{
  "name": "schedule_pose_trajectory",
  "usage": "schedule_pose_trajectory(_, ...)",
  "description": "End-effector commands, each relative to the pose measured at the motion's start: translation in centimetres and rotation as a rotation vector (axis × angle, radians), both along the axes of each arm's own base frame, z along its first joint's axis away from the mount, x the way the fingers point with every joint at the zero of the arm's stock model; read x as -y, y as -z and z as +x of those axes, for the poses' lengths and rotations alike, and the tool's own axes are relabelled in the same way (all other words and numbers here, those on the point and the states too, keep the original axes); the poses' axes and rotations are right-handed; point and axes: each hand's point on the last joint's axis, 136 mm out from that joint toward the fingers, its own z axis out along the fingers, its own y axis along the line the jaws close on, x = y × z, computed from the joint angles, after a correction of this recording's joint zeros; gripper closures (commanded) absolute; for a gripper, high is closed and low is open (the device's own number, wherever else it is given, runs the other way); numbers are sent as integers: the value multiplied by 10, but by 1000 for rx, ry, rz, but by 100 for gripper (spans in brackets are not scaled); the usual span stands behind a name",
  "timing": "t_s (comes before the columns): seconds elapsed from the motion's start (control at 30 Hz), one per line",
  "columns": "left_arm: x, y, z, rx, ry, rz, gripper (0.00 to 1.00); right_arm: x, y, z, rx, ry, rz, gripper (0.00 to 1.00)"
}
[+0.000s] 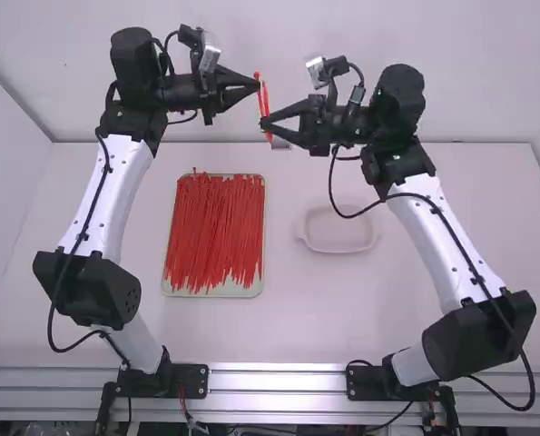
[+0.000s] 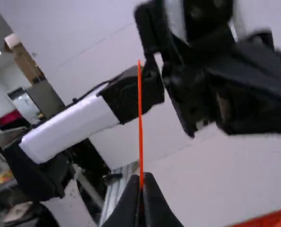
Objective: Fasten the cable tie
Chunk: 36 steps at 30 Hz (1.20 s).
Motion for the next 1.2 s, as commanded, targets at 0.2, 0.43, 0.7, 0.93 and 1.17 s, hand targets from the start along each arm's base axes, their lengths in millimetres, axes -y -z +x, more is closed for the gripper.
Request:
schedule_pose_trajectory(0.2, 4, -25, -24, 185, 107, 3, 98, -7, 12, 0, -131, 5, -28, 100)
schedule_pose_trajectory(0.43, 5, -25, -38, 344, 185, 26, 98, -11, 13, 9, -213, 63, -25, 100)
schedule_pose_trajectory(0.7, 5, -24, -38, 383, 184, 33, 98, -16, 13, 13, -224, 98, -21, 100)
schedule_pose_trajectory(0.93, 5, -24, -37, 430, 182, 41, 98, -19, 16, 15, -243, 118, -28, 100)
schedule_pose_trajectory(1.17, 0, -24, -30, 430, 143, 46, 98, -17, 19, 17, -259, 124, -35, 100)
